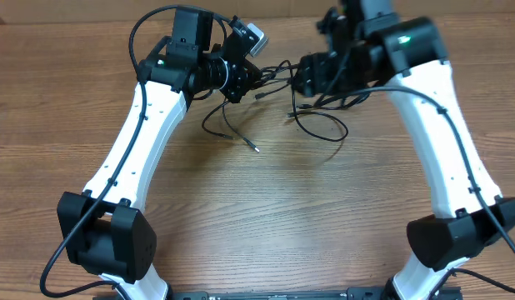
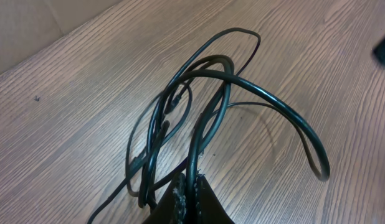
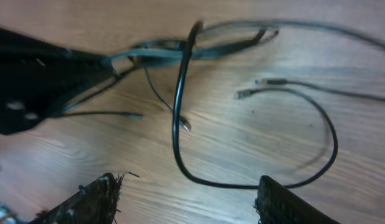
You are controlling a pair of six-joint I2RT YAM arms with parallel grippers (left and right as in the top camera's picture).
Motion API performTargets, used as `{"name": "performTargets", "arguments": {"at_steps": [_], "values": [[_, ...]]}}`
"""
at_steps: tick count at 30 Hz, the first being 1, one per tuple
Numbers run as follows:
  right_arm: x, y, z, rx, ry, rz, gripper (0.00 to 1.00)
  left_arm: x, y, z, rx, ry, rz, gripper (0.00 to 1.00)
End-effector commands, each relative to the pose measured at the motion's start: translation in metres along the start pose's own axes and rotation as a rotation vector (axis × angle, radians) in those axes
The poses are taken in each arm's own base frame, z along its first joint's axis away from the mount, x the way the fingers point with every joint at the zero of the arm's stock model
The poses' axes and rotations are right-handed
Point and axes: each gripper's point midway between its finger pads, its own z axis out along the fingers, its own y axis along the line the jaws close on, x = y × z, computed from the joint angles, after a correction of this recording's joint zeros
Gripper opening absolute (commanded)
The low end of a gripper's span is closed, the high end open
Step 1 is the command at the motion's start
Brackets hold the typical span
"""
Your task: Untangle cables
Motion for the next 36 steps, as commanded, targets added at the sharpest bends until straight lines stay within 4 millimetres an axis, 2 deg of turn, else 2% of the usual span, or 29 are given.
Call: {"name": "performTargets", "arguments": {"at_steps": [1, 7, 13, 18, 22, 31, 35, 36], "values": [[0.003, -0.005, 0.004, 0.087, -0.017, 0.023, 0.69, -0.023, -0.010, -0.019, -0.012, -0.057, 0.027, 0.04], [0.010, -0.005, 0.017, 0.091, 0.011, 0.042, 0.68, -0.019, -0.004, -0.019, -0.048, -0.037, 0.021, 0.04], [0.017, -0.008, 0.040, 0.086, 0.034, 0.075, 0.66, -0.018, -0.005, -0.019, -0.046, -0.034, 0.019, 0.04], [0.023, 0.003, 0.058, 0.048, 0.048, 0.067, 0.66, -0.018, -0.005, -0.019, -0.047, -0.034, 0.019, 0.04], [0.021, 0.012, 0.060, 0.035, 0.032, 0.050, 0.65, -0.018, -0.005, -0.019, -0.046, -0.034, 0.019, 0.04], [0.019, 0.013, 0.061, 0.034, 0.024, 0.068, 0.63, -0.018, -0.007, -0.017, -0.041, -0.032, 0.022, 0.04], [0.019, 0.013, 0.061, 0.033, 0.023, 0.068, 0.49, -0.018, -0.007, -0.017, -0.041, -0.032, 0.022, 0.04], [0.019, 0.013, 0.062, 0.033, 0.023, 0.068, 0.48, -0.018, -0.007, -0.017, -0.042, -0.033, 0.022, 0.04]]}}
